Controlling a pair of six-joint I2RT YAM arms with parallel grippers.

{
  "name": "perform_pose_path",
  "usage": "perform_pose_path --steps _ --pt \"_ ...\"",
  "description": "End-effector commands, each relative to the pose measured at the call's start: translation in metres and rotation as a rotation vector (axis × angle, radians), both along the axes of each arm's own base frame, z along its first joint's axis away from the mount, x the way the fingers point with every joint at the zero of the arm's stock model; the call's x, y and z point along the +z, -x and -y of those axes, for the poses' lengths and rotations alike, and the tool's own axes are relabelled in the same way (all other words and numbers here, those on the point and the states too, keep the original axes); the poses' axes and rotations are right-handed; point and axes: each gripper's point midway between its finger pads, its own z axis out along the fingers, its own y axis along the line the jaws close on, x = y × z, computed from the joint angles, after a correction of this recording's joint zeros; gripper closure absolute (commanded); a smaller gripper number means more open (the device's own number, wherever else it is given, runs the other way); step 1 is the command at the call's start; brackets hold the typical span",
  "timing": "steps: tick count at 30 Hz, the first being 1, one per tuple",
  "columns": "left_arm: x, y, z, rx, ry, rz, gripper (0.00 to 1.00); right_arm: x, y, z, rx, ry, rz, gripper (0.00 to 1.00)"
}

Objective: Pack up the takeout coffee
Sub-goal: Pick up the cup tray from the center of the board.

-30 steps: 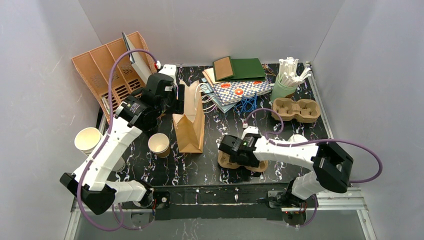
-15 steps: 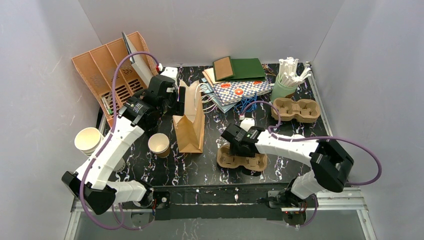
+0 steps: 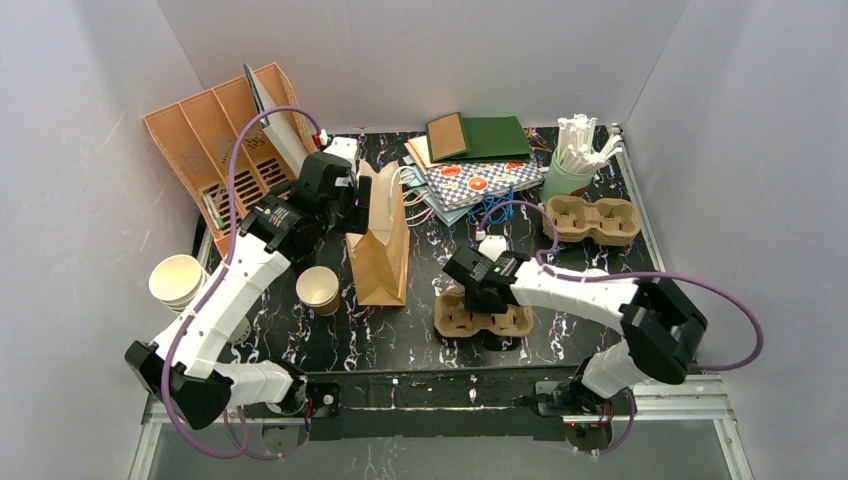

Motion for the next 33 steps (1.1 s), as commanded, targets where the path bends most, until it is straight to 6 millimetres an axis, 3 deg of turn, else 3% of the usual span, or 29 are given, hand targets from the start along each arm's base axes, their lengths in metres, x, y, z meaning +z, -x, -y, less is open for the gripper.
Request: perform_pose_path --steps 1,8,14,17,22,28,30,33 --pt "0.001 0.000 -0.001 -0.004 0.005 0.008 0.38 0.060 -0.017 -0.018 0.101 -0.112 0.121 0.55" --pt "-0.003 -0.001 0.000 0.002 0.010 0.001 0.39 0.165 -0.040 -0.029 0.244 -0.225 0.365 0.56" --pt "-0.003 -0.002 0.003 -0.002 0.029 0.001 0.42 0.278 -0.060 -0.049 0.419 -0.306 0.608 0.59" --pt "-0.004 -0.001 0.003 -0.001 0.030 0.000 0.47 0.324 -0.064 -0.065 0.532 -0.354 0.690 0.62" --pt "-0.004 0.000 0.005 -0.009 0.037 -0.001 0.59 0.371 -0.075 -0.083 0.617 -0.394 0.759 0.62" --pt "0.007 0.005 0.017 -0.098 0.075 -0.001 0.91 0.434 -0.077 -0.105 0.754 -0.550 0.861 0.64" --pt "0.012 0.008 0.024 -0.137 0.100 -0.003 0.97 0.459 -0.073 -0.109 0.802 -0.609 0.900 0.64" --pt "0.019 0.017 0.038 -0.217 0.155 -0.011 1.00 0.477 -0.067 -0.117 0.880 -0.682 0.913 0.65"
